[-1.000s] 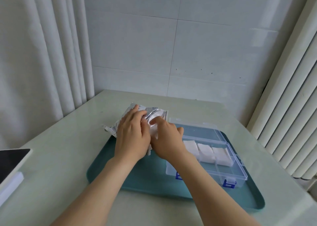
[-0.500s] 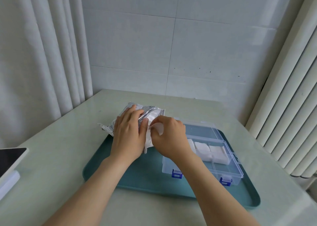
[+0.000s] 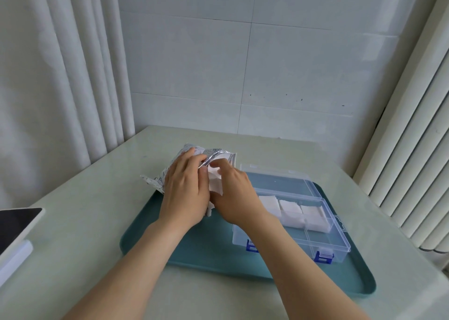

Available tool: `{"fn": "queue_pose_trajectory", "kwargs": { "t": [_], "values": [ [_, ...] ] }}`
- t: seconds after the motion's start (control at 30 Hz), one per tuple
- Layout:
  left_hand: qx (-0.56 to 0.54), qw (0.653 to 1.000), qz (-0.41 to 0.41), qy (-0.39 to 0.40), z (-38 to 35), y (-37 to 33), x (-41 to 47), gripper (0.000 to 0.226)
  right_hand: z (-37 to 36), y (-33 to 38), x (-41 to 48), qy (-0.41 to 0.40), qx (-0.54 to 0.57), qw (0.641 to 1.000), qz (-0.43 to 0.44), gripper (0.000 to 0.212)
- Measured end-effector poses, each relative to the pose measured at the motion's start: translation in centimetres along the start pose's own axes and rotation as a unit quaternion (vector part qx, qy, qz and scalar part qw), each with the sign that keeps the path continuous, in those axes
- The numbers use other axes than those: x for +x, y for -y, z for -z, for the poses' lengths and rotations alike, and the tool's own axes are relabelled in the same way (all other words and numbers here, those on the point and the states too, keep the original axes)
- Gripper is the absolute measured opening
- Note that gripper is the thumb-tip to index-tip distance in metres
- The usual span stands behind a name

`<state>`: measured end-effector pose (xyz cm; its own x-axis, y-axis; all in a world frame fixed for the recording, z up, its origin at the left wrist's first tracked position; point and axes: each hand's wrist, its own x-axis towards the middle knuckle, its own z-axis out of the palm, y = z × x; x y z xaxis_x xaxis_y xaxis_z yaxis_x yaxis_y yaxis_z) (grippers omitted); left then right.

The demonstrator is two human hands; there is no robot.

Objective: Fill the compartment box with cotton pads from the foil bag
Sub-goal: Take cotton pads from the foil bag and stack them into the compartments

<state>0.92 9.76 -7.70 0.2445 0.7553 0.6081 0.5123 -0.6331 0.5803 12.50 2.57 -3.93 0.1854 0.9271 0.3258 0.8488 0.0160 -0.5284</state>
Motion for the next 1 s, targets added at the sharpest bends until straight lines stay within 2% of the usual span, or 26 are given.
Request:
{"fn": "queue_pose_trajectory", "kwargs": {
  "t": [0.1,0.2,0.23,0.3,0.43,0.5,0.53,0.63,0.73,0.87,1.0],
  "values": [
    [-0.004,1.000,-0.004,-0.003,0.2,-0.2,-0.1,0.050,-0.2,-0.2,0.4,0.000,-0.007,0.999,-0.043,0.051],
    [-0.004,1.000,-0.001,-0.002,0.2,-0.2,-0.1,0.053,-0.1,-0.5,0.7,-0.018,-0.035,0.997,-0.061,0.016],
    [-0.004,1.000,0.000,-0.003,0.2,-0.1,-0.1,0.055,-0.1,-0.6,0.7,-0.017,-0.052,0.996,-0.064,0.011],
    [-0.005,1.000,0.000,-0.004,0.2,-0.2,-0.1,0.059,0.1,-0.4,0.6,-0.002,-0.081,0.994,-0.071,0.014],
    [-0.006,1.000,0.003,0.003,0.1,-0.3,-0.2,0.052,0.5,0.1,0.3,0.049,-0.113,0.990,-0.065,0.039],
    [-0.004,1.000,0.004,0.005,0.2,-0.5,-0.2,0.051,0.4,0.2,0.2,0.051,-0.139,0.987,-0.056,0.020],
    [-0.004,1.000,0.004,0.006,0.2,-0.5,-0.2,0.051,0.4,0.3,0.2,0.045,-0.144,0.987,-0.060,0.011],
    [-0.004,1.000,0.000,0.003,0.2,-0.4,-0.2,0.049,0.2,0.3,0.2,0.025,-0.145,0.986,-0.076,0.031],
    [0.007,1.000,-0.013,-0.007,0.2,-0.3,-0.4,0.041,0.2,0.2,0.2,0.000,-0.127,0.990,-0.061,0.029],
    [0.029,0.999,-0.024,-0.027,0.2,-0.3,-0.4,0.039,0.9,-0.1,0.5,-0.074,-0.023,0.997,-0.027,0.033],
    [0.044,0.998,-0.023,-0.039,0.0,0.0,-0.4,0.036,2.2,-0.4,0.3,-0.138,0.046,0.989,-0.034,0.030]
  ]
}}
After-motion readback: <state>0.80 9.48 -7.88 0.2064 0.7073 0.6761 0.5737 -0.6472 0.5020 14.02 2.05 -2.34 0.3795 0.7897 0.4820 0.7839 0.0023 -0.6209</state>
